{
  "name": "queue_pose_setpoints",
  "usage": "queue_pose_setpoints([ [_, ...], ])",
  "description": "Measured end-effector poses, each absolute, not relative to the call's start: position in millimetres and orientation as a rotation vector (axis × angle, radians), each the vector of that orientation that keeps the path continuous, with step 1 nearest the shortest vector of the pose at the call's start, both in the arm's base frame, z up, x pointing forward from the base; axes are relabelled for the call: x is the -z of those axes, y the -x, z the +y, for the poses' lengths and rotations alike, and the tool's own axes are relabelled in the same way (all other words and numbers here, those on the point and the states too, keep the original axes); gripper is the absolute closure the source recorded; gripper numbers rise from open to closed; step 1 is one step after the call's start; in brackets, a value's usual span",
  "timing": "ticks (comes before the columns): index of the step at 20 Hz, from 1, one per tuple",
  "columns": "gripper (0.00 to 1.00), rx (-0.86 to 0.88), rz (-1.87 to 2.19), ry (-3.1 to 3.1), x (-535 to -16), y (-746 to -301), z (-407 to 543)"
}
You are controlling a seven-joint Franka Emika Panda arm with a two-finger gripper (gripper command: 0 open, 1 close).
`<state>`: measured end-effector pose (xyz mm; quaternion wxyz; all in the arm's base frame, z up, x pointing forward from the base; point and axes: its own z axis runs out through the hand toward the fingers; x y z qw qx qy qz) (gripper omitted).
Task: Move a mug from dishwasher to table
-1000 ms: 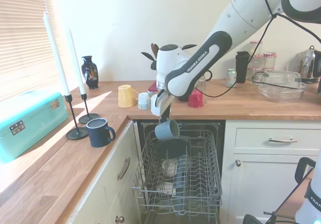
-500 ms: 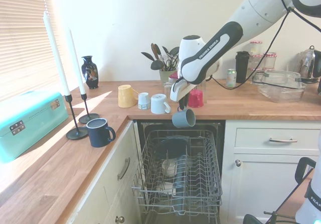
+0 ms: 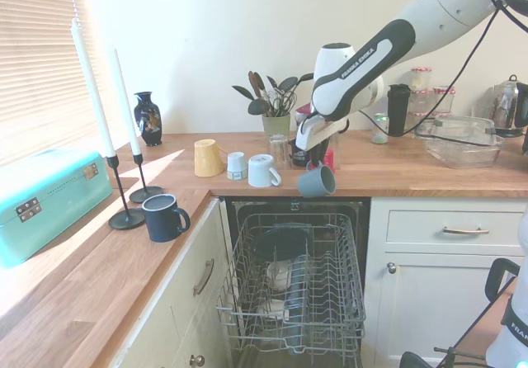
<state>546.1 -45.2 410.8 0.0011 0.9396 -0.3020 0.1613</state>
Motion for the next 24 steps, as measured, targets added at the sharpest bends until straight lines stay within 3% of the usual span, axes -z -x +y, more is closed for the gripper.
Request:
queue_pose_setpoints([
  [24, 1.00, -0.511, -1.054, -2.906, -420, -589, -59],
])
